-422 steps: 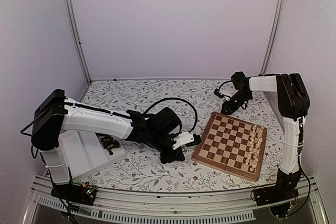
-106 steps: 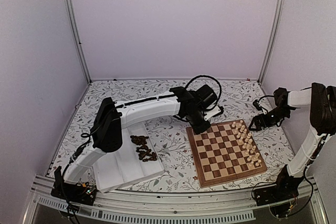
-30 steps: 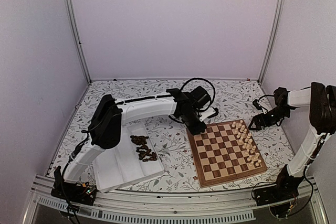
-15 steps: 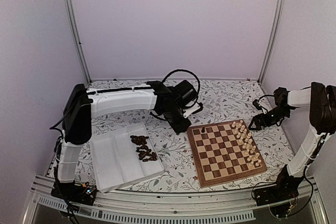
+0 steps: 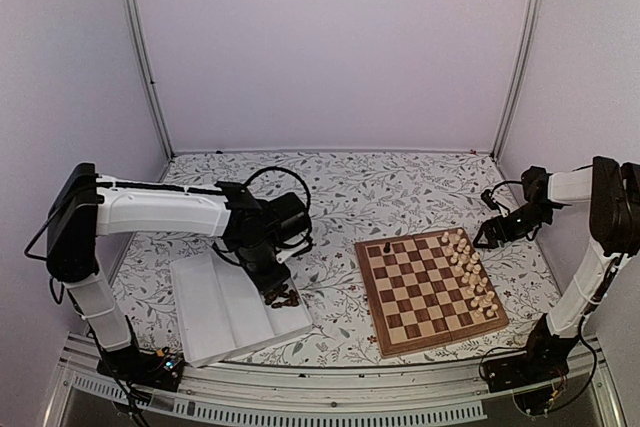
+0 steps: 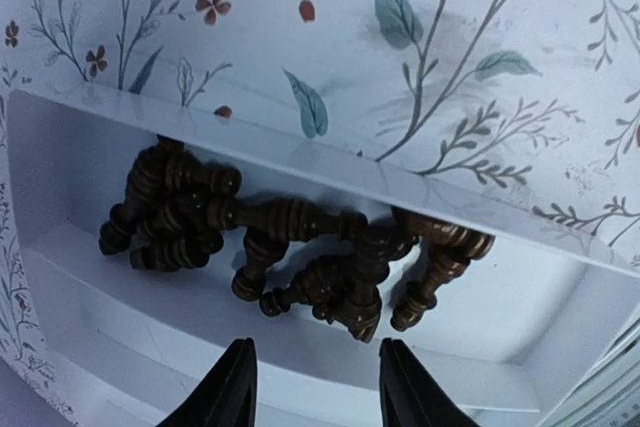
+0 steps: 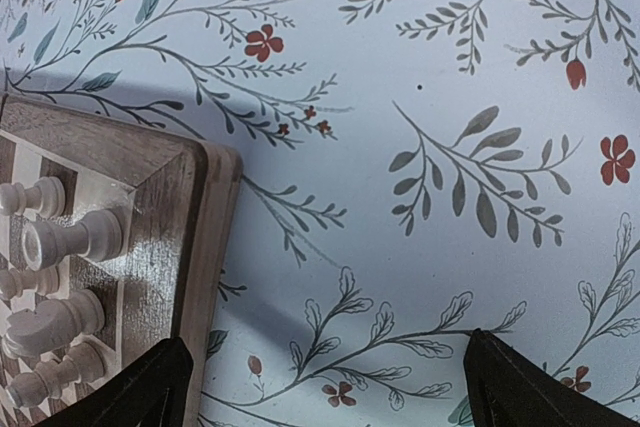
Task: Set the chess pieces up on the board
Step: Pick up the chess piece from the storage box.
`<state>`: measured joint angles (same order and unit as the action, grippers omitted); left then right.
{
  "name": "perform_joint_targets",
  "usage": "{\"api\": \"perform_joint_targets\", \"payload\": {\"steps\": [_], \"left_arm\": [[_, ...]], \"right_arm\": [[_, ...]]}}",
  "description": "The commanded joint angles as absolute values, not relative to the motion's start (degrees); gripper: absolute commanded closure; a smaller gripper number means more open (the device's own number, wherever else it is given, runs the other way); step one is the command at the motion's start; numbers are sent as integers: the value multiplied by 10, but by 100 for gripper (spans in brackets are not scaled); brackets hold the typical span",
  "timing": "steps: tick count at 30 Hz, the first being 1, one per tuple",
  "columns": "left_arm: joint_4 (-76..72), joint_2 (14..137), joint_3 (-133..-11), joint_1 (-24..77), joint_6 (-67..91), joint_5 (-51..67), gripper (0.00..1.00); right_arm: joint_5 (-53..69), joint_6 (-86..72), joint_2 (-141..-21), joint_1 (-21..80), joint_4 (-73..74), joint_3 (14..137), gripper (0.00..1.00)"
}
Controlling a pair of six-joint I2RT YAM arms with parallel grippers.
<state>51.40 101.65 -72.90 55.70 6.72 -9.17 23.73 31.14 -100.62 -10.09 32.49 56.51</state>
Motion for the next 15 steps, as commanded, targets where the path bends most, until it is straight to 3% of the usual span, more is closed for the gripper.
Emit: {"api": "perform_joint_targets", "payload": {"steps": [1,15], "left_arm": [[514,1003,-706,558,81,-81,55],[470,1038,-689,559,53,-62,72]], "right_arm": [[228,308,-1041,-99,358,547,1],[230,306,-1042,-100,359,548,1]]}}
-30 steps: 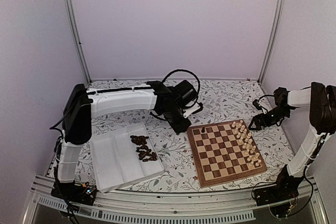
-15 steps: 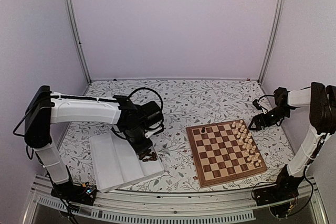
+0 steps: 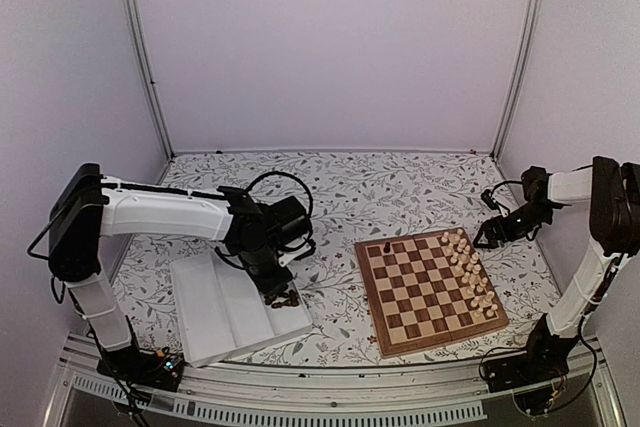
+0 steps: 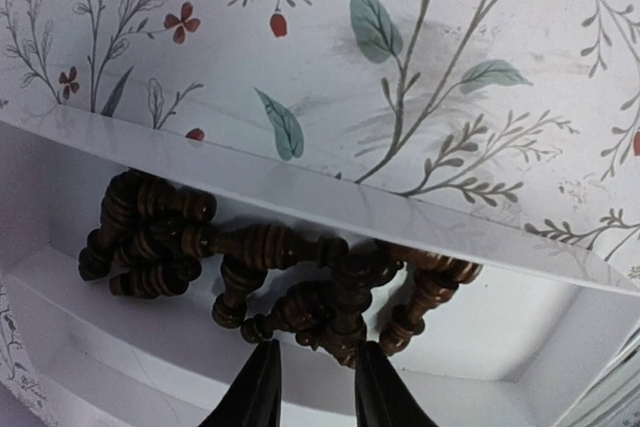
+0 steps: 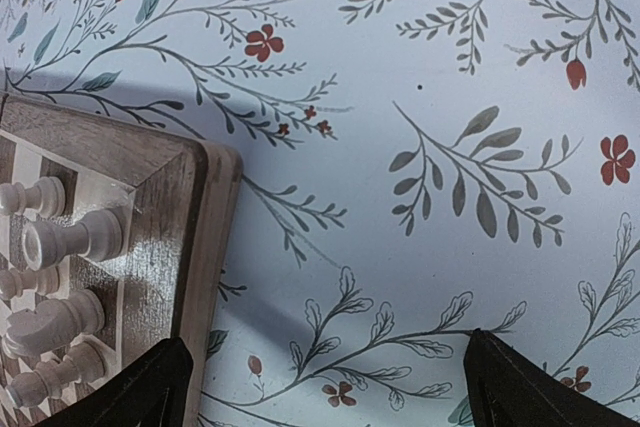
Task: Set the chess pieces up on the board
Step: Pick up the chess piece from the storage box.
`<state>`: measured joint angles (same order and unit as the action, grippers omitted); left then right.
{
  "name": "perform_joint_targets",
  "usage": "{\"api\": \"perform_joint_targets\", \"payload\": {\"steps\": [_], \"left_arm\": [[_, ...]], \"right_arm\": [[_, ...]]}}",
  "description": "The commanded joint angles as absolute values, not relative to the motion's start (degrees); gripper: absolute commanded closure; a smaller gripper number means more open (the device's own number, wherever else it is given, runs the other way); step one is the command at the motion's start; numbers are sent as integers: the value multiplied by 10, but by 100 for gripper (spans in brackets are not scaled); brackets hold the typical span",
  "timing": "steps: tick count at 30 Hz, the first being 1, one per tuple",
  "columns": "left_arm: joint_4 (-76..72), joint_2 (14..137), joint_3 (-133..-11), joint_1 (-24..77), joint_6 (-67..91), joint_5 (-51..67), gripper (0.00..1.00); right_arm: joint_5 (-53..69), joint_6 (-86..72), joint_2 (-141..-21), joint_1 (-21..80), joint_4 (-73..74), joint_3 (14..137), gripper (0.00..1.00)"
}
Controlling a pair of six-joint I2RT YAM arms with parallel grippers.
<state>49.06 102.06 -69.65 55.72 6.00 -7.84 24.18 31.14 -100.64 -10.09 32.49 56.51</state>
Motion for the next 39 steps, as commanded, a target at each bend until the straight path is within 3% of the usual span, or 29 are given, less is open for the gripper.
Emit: {"api": "perform_joint_targets", "payload": {"steps": [1,13,18,27,39], "left_arm": [[470,1041,-687,559,53,-64,71],[446,1070,-659,564,50,-67,71],[446,1068,-654,566,51,-64,81],[425,962,-649,564,69,-78,95],[226,834,-571,562,62,-59,95]], "right_arm": [[230,306,-1043,-100,359,548,1],[236,305,-1049,-100,365,549,1],[240,304,-1047,-100,366,550,1],[251,301,-1019,-100,370,554,1],[291,305,-900,-100,371,562,1]]}}
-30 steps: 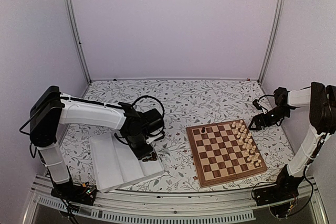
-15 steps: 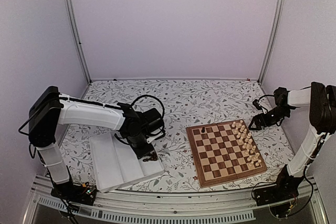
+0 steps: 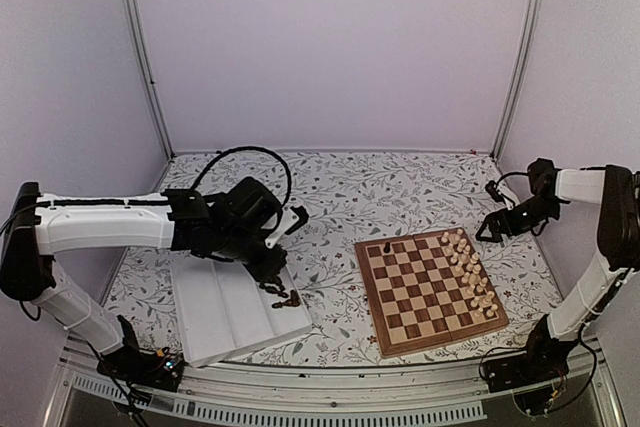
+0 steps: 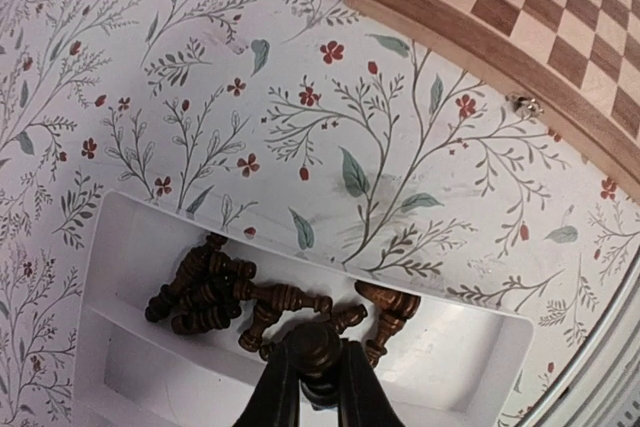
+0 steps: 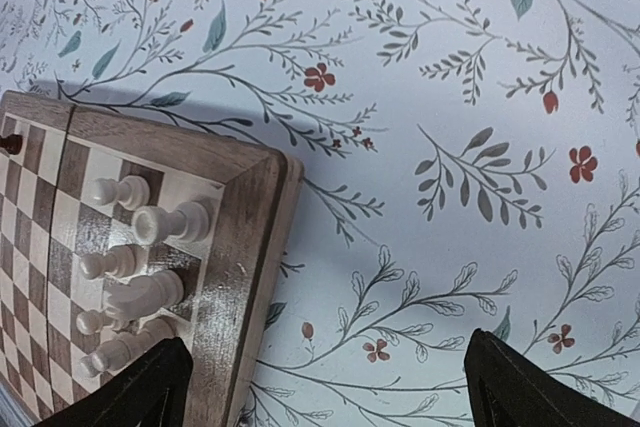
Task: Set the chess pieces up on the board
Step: Pick up the chess piece from the storage box.
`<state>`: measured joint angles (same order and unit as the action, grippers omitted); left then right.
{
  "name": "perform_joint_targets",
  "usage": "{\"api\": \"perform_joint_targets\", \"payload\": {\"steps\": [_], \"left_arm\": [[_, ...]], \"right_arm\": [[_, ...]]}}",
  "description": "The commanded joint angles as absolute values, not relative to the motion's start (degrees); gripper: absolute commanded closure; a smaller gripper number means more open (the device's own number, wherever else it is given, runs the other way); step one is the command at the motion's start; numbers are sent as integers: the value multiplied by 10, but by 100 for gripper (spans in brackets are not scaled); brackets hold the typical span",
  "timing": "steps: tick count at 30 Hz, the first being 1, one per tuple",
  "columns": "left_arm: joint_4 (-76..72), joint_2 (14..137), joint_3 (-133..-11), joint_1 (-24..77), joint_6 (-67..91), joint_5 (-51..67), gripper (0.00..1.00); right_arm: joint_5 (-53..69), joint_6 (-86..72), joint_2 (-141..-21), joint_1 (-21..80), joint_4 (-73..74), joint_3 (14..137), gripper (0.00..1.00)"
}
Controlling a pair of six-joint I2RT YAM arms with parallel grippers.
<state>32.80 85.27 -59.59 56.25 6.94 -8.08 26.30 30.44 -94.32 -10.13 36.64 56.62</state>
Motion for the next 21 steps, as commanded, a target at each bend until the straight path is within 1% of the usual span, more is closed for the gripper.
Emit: {"api": "perform_joint_targets", "payload": {"steps": [1,7,11,15,18,20,21], "left_arm": [[215,836,-570,562,62,-57,95],[188,857,-572,563,78,-44,95],[147,840,-562,564,89,-23,95],[77,804,-536,565,70,32,95],[13,784,-520,565,42,75,95],[-27,784,-527,564,30,96,95],[-39,786,-534,564,26,106,95]], "right_arm": [[294,306,-894,-100,370,561,1],[346,317,-880,-98,385,557,1],[367,319,-829,-89,381,571,1],[511,314,-794,-86,420,635,1],[604,332,-811,-51,483,697,1],[651,362,-823,-13,505,729,10],[670,374,-827,20,511,742,16]]}}
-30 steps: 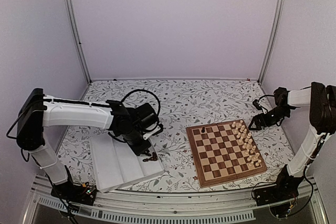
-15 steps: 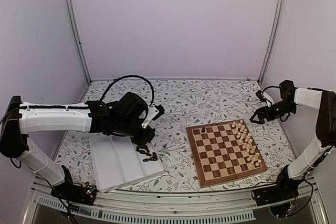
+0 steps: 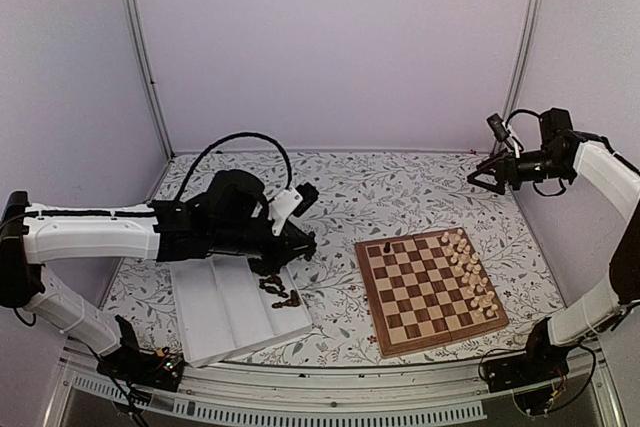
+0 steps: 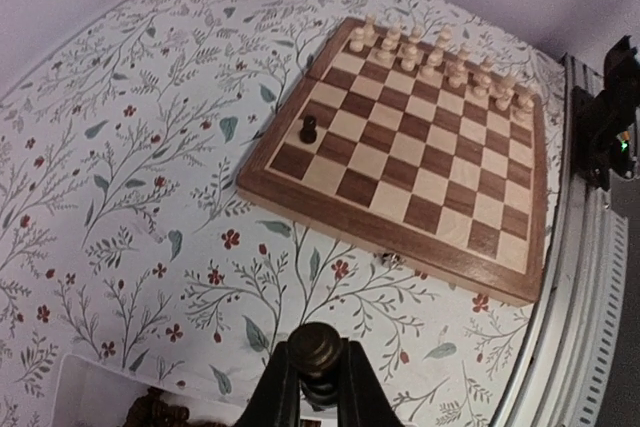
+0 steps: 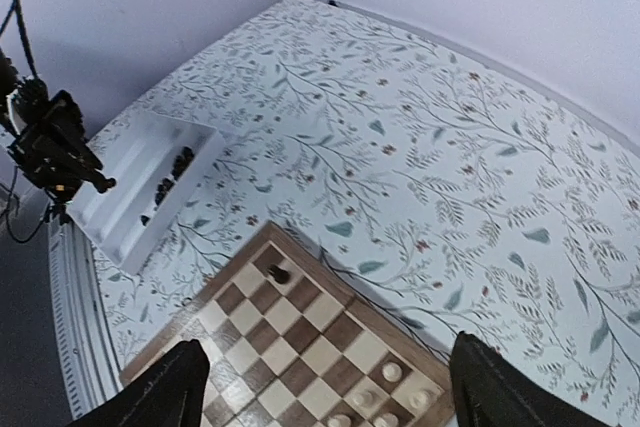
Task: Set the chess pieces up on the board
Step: Pick up the chess piece from the storage box.
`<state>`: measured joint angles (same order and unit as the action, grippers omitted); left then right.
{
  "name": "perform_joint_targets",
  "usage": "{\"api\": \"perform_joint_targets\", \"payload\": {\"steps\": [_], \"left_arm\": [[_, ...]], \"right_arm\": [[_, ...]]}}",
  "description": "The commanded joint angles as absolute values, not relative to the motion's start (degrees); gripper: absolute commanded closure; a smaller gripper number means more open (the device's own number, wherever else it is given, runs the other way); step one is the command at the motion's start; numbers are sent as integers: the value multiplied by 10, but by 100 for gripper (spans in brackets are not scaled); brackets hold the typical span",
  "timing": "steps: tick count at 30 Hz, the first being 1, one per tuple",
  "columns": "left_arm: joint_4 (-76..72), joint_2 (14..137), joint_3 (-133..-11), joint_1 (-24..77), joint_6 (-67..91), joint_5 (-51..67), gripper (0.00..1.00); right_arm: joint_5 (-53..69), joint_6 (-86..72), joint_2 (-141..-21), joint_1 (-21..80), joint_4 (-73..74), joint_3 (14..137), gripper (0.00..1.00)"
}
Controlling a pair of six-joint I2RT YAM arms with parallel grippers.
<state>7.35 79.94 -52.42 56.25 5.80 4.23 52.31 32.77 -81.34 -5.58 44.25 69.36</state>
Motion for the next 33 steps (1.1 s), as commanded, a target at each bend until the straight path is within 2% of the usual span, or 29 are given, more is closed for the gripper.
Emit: {"api": "perform_joint_targets", "payload": {"steps": [1,5,11,22,33], "left_arm": [[-50,789,-540,564,23,116,96],[-131,798,-554,564,29,141,96],[-241,815,-559,564,55,178,98],[-321,838,-563,570,93,240,99],[-321,845,-567,576,89,239,99]], "right_arm": [[684,379,-833,43,513,753,19],[715,349,-863,112,474,777,30],[719,273,-906,214,425,802,37],[740,211,-951,316,387,851,36],[771,217,-959,344,386,856,44]]}}
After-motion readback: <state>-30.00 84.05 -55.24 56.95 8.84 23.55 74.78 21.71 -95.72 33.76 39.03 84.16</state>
